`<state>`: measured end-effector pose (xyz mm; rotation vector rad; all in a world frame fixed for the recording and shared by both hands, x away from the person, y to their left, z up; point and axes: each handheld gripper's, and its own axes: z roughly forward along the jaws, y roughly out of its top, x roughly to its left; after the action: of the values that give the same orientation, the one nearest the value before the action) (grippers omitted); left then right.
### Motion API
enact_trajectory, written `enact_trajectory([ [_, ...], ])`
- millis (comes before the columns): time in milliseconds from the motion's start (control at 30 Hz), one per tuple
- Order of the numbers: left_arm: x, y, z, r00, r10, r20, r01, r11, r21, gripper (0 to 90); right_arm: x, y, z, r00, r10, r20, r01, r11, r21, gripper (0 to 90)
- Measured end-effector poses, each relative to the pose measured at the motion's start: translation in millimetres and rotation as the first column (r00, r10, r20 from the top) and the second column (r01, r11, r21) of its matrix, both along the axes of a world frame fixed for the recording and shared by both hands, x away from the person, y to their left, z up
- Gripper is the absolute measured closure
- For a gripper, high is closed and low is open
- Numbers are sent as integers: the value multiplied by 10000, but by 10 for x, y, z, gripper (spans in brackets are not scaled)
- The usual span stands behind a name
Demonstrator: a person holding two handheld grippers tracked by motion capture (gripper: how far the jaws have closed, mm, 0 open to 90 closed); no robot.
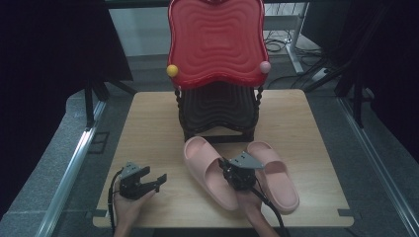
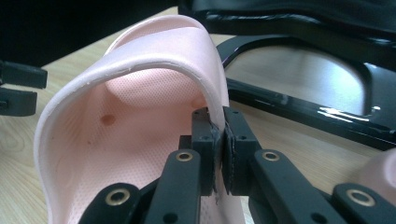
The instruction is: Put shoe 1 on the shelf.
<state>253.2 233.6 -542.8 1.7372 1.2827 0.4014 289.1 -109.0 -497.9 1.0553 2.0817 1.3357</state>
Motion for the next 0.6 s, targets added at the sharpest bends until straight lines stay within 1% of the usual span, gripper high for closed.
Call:
enact_trajectory([
  [33,-4,-1,1,10000,23,4,-23,10000,-25,206,-38,-53,11,9998,-157,133,153,9995,287,846],
  [67,-6,0,0,10000,23,7,-23,10000,-35,206,-38,-53,11,9998,-157,133,153,9995,287,846],
  [100,-6,2,-2,10000,20,1,-20,10000,-28,206,-75,-107,28,9989,-343,309,328,9982,501,846],
  [167,-4,1,-5,10000,25,-30,-25,10000,-23,206,-116,-166,55,9965,-593,583,553,9961,685,846],
  [267,-3,1,-3,10000,24,-29,-25,10000,-72,206,-176,-249,79,9933,-830,801,724,9892,1274,846],
  [300,-3,1,-3,10000,24,-29,-25,10000,-72,206,-195,-266,78,9922,-900,866,774,9873,1389,846],
  [367,-3,-4,-5,10000,22,-39,-22,10000,-41,205,-217,-283,76,9893,-990,1071,823,9852,1504,846],
  [533,-1,-5,-7,10000,11,-48,-11,10000,-26,205,-230,-300,116,9866,-1051,1247,828,9815,1725,846],
  [567,1,-4,-8,10000,12,-46,-12,10000,-20,205,-230,-305,137,9856,-1060,1320,822,9812,1748,846],
  [600,3,-3,-11,10000,13,-56,-13,10000,-12,205,-237,-317,192,9831,-1082,1474,803,9798,1832,846],
])
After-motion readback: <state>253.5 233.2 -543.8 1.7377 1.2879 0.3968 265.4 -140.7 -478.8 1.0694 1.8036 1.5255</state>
